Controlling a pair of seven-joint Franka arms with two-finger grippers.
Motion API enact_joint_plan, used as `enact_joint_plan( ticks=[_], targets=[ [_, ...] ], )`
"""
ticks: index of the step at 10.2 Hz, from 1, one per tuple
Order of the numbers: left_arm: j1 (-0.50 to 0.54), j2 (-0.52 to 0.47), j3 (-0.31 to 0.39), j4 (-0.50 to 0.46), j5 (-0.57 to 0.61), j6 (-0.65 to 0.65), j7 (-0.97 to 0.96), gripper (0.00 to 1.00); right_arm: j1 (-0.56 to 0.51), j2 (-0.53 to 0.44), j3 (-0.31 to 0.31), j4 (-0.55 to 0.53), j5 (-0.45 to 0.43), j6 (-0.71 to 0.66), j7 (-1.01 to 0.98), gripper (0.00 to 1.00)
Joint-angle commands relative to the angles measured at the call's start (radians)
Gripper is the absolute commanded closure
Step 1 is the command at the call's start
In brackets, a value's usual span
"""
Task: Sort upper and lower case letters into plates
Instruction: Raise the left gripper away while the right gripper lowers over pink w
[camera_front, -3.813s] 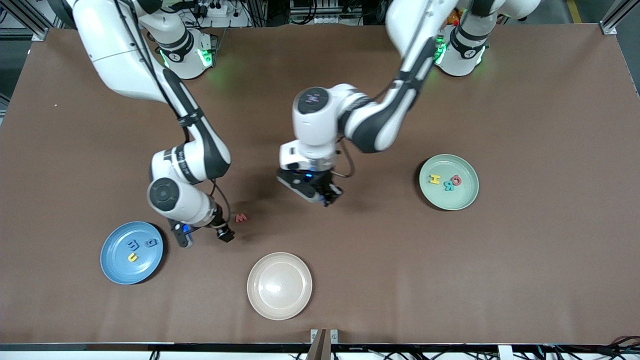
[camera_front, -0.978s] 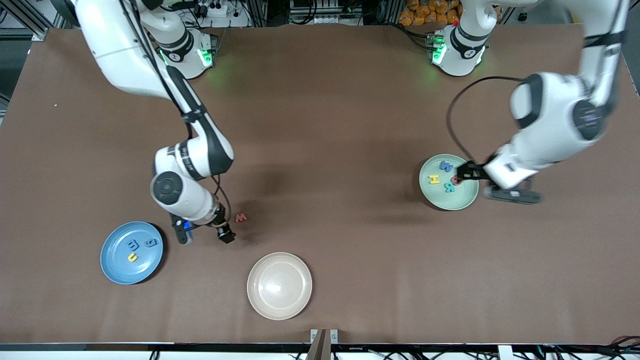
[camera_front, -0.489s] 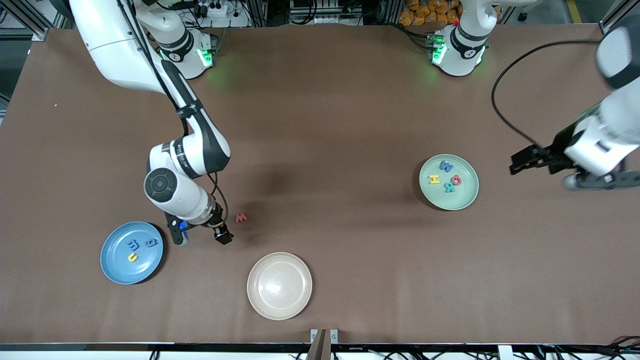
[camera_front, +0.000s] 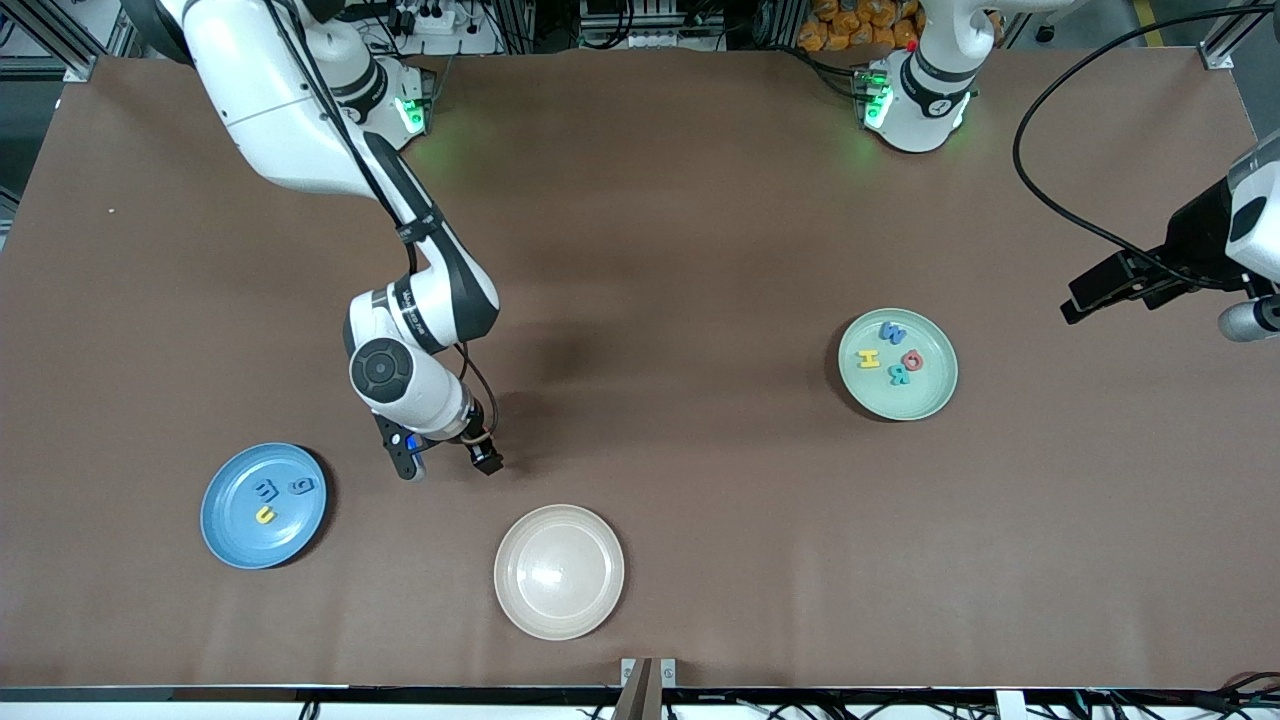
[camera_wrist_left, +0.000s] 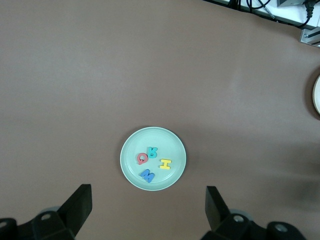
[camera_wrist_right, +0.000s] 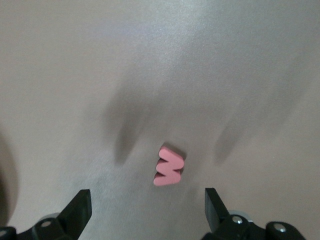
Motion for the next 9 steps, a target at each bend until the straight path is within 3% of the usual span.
enact_joint_plan(
  ticks=[1, 5, 9],
  targets=[
    [-0.053, 0.009, -0.005, 0.038, 0.078, -0.036, -0.027, 0.0, -0.003, 0.025, 0.002, -0.009, 0.008, 0.04, 0.03, 0.0],
    [-0.039, -0.005, 0.0, 0.054, -0.014, -0.182, -0.024, 0.0, 0.003, 0.042, 0.001, -0.012, 0.004, 0.074, 0.07, 0.0],
    [-0.059, 0.024, 0.006, 0.104, -0.02, -0.179, -0.025, 0.0, 0.0, 0.037, -0.004, -0.039, -0.018, 0.074, 0.07, 0.0]
  ],
)
